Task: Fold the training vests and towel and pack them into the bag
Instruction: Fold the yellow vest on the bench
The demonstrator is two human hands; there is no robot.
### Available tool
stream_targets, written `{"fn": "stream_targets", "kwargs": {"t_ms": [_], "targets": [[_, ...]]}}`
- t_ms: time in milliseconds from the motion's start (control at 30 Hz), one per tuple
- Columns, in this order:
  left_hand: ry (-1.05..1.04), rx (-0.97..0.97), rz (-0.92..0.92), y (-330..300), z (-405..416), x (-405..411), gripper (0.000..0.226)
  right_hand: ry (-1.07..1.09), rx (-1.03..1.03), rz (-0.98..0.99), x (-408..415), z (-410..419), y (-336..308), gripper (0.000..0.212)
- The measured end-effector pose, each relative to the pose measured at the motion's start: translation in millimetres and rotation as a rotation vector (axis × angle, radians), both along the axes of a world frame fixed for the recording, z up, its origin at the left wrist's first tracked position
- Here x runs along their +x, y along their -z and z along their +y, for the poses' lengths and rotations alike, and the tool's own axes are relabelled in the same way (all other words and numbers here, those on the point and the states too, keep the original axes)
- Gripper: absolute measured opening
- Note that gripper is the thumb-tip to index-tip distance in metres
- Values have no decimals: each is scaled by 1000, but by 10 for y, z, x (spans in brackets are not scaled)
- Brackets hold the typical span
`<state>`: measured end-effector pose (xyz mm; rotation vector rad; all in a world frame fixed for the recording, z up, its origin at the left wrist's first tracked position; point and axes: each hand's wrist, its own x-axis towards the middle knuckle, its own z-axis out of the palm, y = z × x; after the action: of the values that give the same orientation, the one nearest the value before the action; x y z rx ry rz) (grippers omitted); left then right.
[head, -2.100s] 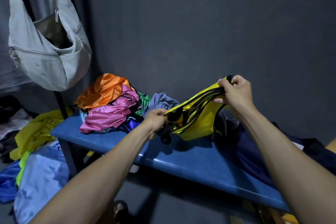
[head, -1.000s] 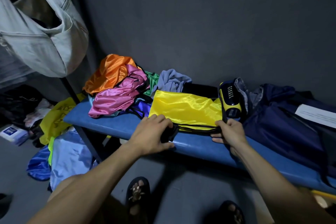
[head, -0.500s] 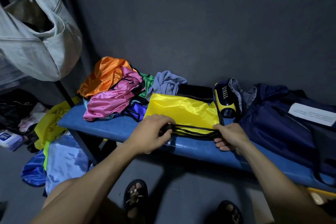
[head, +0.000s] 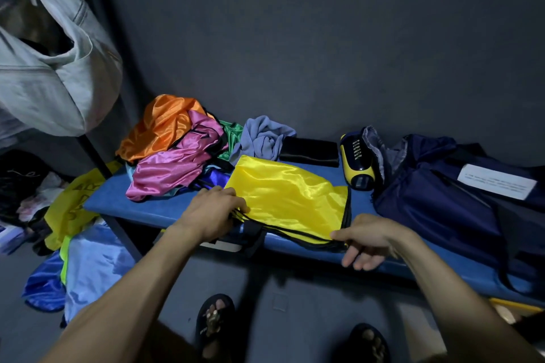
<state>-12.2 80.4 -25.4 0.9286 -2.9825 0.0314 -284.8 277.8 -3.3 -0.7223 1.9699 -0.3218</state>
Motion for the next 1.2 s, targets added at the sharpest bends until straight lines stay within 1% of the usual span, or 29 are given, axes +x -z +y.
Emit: {"fn": "stream_targets", "kwargs": {"t_ms": [67,100,133,167,200,233,267,300,400,433,500,567,600,667,700,800,867,933,967,1000,1033,1067,1100,1133,1200], "targets": [[9,62,-13,-5,-17,31,42,-40,58,36,-27,26,-84,59],[37,126,50,-8,-12,23,40,-22,25,92,-61,13,-123,59],[75,200,157,-18,0,-17,36,14,-52,199,-102,-21,-146,56],[112,257,278,-22,10,-83,33,49,-145,368,-149,-73,-158,51],[135,289,371,-26,27,-170,36,69,-243,577,-177,-138,-171,45],[134,303,423,-10,36,-259,43,73,-338,753,-173,-213,-170,37],[112,298,433,28,39,-336,52,65,-404,854,-155,-291,-144,30],[74,274,391,99,33,-395,61,46,-419,896,-139,-364,-103,27],[0,249,75,330,5,-421,94,-64,-317,879,-178,-519,103,32],[6,248,-7,384,4,-404,99,-73,-291,859,-199,-535,150,35],[21,239,-95,424,2,-376,94,-55,-287,806,-258,-554,219,40],[21,262,-110,348,-13,-381,87,11,-321,692,-311,-559,289,44],[20,266,-82,305,-30,-393,84,60,-339,624,-330,-558,312,44],[18,238,9,274,-69,-427,82,149,-389,549,-380,-549,372,38],[17,227,14,282,-80,-440,83,179,-413,541,-403,-538,391,32],[-3,249,-125,405,-81,-415,85,245,-465,557,-379,-511,390,47],[-5,270,-157,424,-80,-390,88,310,-507,534,-354,-491,405,48],[-7,317,-94,314,-100,-422,91,353,-519,466,-342,-481,423,47],[-18,338,-15,238,-122,-444,87,357,-522,407,-346,-474,430,46],[-36,327,89,162,-149,-466,79,358,-521,349,-355,-461,439,45],[-66,276,204,102,-195,-478,65,351,-512,317,-356,-436,431,52],[-128,200,303,66,-257,-474,50,332,-486,329,-334,-407,406,62],[-225,135,370,45,-325,-455,36,288,-441,393,-299,-378,376,68],[-336,108,391,48,-395,-425,29,213,-380,508,-256,-357,343,67],[-504,164,300,72,-467,-364,29,31,-272,823,-128,-339,246,59]]}}
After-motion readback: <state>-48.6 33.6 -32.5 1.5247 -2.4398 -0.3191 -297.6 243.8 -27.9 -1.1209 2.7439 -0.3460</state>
